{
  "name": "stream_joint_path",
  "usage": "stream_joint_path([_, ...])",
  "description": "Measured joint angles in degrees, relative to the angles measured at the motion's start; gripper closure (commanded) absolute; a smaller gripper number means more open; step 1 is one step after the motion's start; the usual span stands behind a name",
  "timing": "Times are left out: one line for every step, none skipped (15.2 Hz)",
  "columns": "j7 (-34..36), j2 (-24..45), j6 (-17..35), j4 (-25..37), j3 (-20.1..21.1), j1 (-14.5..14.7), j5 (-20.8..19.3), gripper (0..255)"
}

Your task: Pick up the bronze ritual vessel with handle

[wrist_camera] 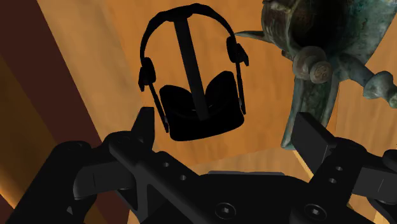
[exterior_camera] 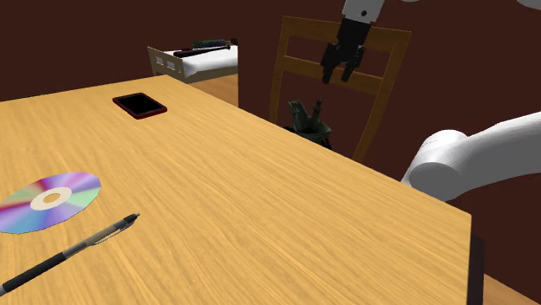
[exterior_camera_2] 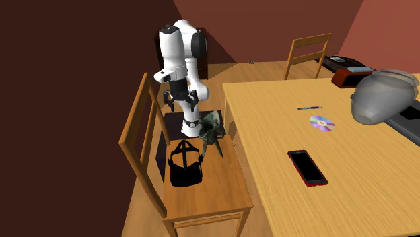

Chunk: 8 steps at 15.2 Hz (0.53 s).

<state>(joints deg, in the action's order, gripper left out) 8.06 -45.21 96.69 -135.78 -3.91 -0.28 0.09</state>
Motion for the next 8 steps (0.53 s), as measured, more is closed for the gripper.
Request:
stream_joint_path([0.0,0.0,0.0,0.0,0.0,0.0,0.0,0])
stream_joint_path([0.8,-0.6,0.4,-0.8,0.6,0.0,0.2,0])
stream_joint_path([2.1,-0.8,1.3,-1.6,1.5,0.1,0.7,0])
stream_joint_path([3.8,-1.4,2.1,-2.7,2.8,0.3,1.3,0])
stream_joint_path([5.8,-2.3,3.1,-4.2,4.4,0.5,2.1,0])
stream_joint_path([7.6,-2.9,4.1,-5.4,5.8,0.7,2.8,0])
stream_joint_path([9.7,-3.5,5.4,-6.8,7.4,1.0,3.6,0])
stream_joint_path([11.6,-4.1,6.6,-8.4,8.9,1.2,4.3,0])
